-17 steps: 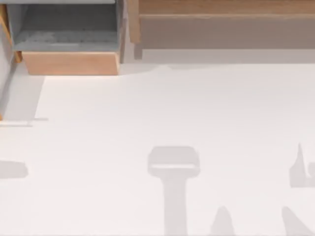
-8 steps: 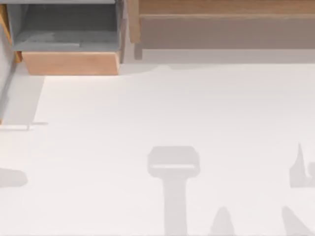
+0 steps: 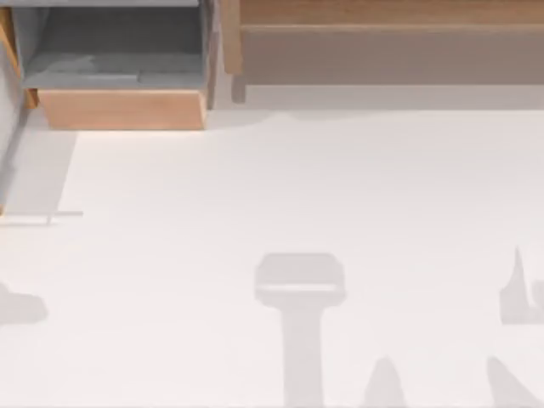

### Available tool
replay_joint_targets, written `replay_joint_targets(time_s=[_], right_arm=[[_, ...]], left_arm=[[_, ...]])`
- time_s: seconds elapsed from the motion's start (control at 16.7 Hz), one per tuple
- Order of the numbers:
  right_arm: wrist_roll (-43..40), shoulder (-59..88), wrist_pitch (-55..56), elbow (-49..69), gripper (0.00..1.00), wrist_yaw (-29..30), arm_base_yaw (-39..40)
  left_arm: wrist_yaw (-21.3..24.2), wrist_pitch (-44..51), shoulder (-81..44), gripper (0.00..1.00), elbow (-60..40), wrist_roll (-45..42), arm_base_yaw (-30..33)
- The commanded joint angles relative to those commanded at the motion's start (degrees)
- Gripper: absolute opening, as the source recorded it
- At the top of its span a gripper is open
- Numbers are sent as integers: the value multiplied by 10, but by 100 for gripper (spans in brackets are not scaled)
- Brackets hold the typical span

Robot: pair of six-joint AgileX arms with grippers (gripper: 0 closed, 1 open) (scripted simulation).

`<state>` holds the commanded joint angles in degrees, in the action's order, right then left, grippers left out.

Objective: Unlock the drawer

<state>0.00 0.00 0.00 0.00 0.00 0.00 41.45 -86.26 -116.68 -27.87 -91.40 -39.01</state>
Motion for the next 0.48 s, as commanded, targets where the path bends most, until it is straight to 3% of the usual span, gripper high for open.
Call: replay_joint_targets(time_s=[0.12,0.48], right_arm=[[0,0,0,0,100,0,0],[0,0,0,0,100,0,0]], left_arm=[[0,0,0,98,0,0,0],[0,0,0,100,0,0,0]])
